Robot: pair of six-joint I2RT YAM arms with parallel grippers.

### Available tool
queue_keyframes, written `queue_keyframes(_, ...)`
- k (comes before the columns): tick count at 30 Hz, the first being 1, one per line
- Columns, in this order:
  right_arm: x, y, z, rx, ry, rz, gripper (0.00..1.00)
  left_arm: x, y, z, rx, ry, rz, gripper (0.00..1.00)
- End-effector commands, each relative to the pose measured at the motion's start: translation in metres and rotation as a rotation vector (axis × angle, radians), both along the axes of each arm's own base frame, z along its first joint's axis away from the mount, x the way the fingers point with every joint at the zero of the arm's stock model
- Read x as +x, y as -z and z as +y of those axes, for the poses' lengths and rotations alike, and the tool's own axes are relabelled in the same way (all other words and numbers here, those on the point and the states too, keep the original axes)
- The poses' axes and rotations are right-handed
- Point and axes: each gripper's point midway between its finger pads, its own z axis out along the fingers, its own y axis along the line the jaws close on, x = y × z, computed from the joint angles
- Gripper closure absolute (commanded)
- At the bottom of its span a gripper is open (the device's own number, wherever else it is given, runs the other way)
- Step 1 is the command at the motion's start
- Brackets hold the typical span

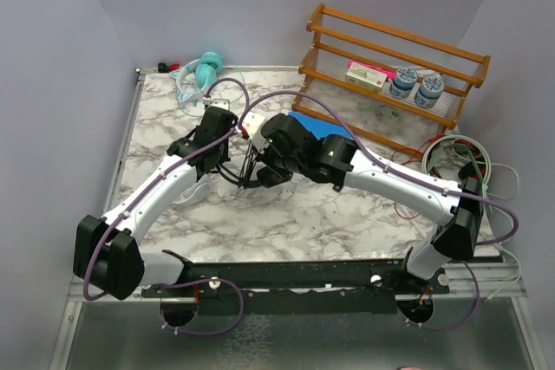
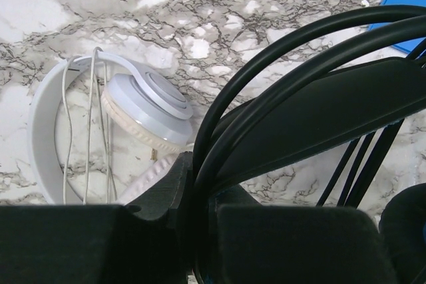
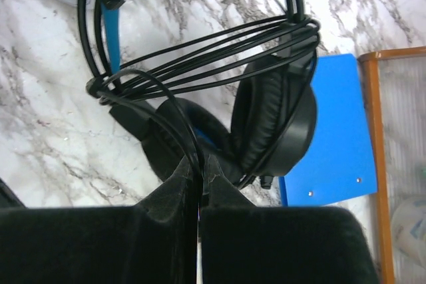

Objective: Wrap the headphones
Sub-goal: Wrap the headphones cable around the headphones.

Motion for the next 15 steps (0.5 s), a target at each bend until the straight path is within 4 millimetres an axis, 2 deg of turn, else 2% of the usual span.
queue_keyframes(1,0.028,-0.019,-0.004,0.022,0.076,-0.106,0.99,0.003,-0.001,-0.008,0.013,0.045,-0.025,1.00)
queue_keyframes(4,0.036,-0.031,-0.007,0.056,0.106,-0.148,0.99,0.001,0.004,-0.013,0.002,0.062,-0.007,1.00)
queue_keyframes(10,0.043,-0.055,0.007,0.214,0.040,-0.292,1.00,-0.008,0.011,-0.045,-0.073,0.165,0.037,1.00)
queue_keyframes(15,0.057,-0.062,0.012,0.263,0.068,-0.395,0.99,-0.016,0.021,-0.057,-0.053,0.207,0.070,1.00)
